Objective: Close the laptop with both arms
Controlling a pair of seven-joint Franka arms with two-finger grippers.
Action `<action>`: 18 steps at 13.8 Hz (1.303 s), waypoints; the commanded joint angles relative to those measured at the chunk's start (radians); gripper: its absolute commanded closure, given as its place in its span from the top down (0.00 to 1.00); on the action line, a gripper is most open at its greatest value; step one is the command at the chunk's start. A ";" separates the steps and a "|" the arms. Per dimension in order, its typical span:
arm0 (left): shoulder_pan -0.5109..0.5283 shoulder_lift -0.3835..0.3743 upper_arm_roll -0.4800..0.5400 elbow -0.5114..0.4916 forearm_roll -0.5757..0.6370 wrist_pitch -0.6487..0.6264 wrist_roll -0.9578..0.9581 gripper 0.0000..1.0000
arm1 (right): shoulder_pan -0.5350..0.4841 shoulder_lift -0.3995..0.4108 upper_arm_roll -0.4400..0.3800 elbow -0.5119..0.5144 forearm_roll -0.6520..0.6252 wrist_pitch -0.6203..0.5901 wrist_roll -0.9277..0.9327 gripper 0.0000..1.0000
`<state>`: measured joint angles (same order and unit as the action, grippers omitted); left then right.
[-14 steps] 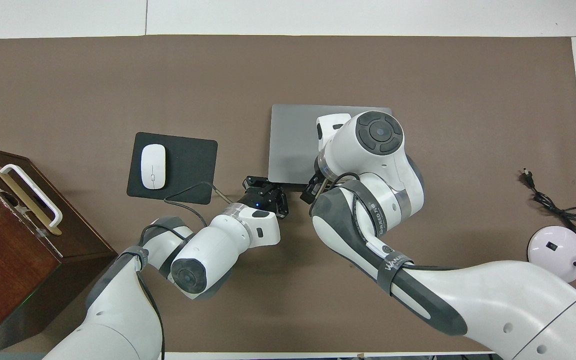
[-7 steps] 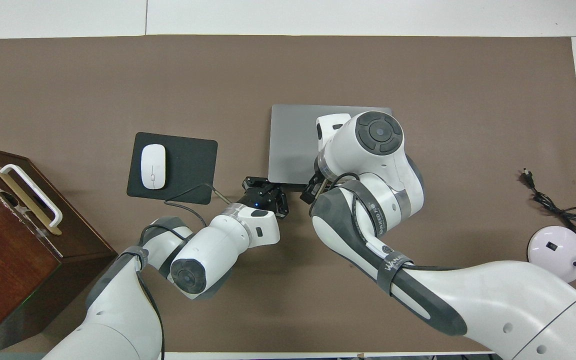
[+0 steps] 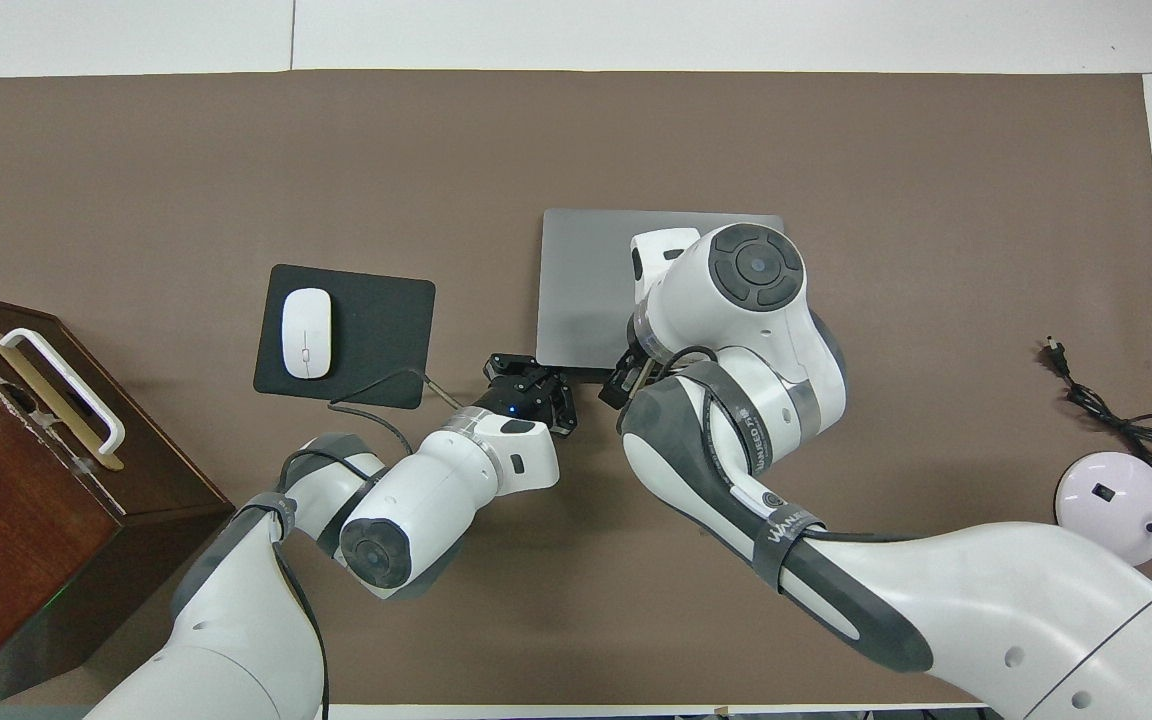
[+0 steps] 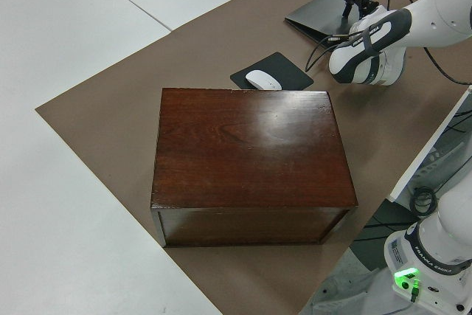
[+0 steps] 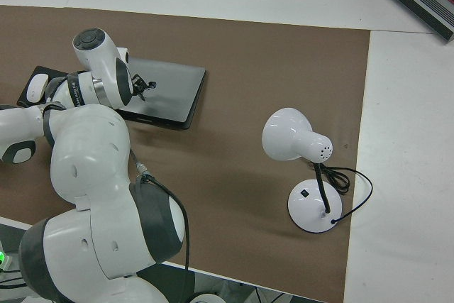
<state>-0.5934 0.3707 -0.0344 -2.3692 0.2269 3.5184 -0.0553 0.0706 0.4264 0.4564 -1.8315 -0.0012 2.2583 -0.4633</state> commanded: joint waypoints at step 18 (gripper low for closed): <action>0.061 0.007 0.008 -0.084 0.091 -0.027 -0.159 0.00 | -0.011 -0.172 0.004 -0.025 0.007 -0.089 0.035 1.00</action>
<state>-0.5582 0.3685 -0.0410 -2.3741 0.2954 3.5264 -0.2120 0.0718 0.2867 0.4568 -1.8330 -0.0012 2.1879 -0.4515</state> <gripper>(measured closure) 0.991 0.000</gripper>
